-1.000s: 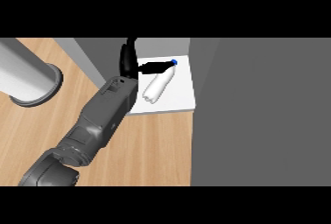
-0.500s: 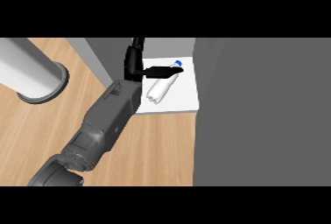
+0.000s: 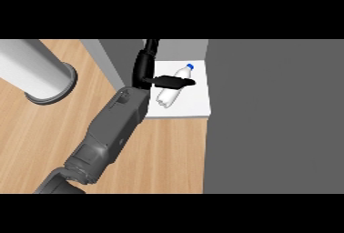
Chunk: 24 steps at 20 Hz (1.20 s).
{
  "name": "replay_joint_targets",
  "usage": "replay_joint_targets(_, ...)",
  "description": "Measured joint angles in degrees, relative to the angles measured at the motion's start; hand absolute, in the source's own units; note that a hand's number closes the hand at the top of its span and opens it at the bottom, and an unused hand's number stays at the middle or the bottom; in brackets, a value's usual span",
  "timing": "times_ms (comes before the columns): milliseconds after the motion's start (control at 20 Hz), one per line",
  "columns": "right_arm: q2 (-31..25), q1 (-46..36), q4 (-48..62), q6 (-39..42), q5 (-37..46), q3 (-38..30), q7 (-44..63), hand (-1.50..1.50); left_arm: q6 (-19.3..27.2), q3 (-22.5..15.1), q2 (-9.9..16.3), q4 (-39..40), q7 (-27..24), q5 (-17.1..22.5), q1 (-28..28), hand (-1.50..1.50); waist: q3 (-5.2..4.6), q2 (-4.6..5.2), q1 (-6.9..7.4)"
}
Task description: Pick up the bottled water, place it into the cabinet and close the cabinet
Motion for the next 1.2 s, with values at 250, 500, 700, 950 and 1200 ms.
replay_joint_targets(250,0.2,1.8,-2.0,-0.7,0.1,0.9,0.5,-1.50,-1.6,-3.4,0.1,-8.1,2.6,3.5,5.9,-1.50,-0.17,-0.78,1.40)
replay_joint_targets(500,0.1,2.6,-2.2,-0.9,0.3,0.9,0.4,-1.50,-3.9,-7.8,0.2,-19.0,7.0,6.3,12.7,-1.50,-0.14,-1.15,2.56)
replay_joint_targets(700,-0.3,3.4,-3.0,-1.0,-0.2,0.5,0.8,-1.50,-3.1,-10.9,0.3,-30.1,9.9,7.3,20.6,-1.50,-0.15,-1.48,3.46)
replay_joint_targets(950,-0.5,3.2,-3.9,-1.3,0.3,1.2,1.7,-1.50,-0.5,-14.6,2.6,-48.1,14.3,7.5,33.5,-1.50,-0.23,-1.48,3.89)
replay_joint_targets(1200,-1.9,3.5,-4.3,0.0,2.4,2.2,0.9,-1.50,2.0,-20.1,6.0,-67.4,19.6,7.0,47.3,-1.50,-0.26,-1.28,3.31)
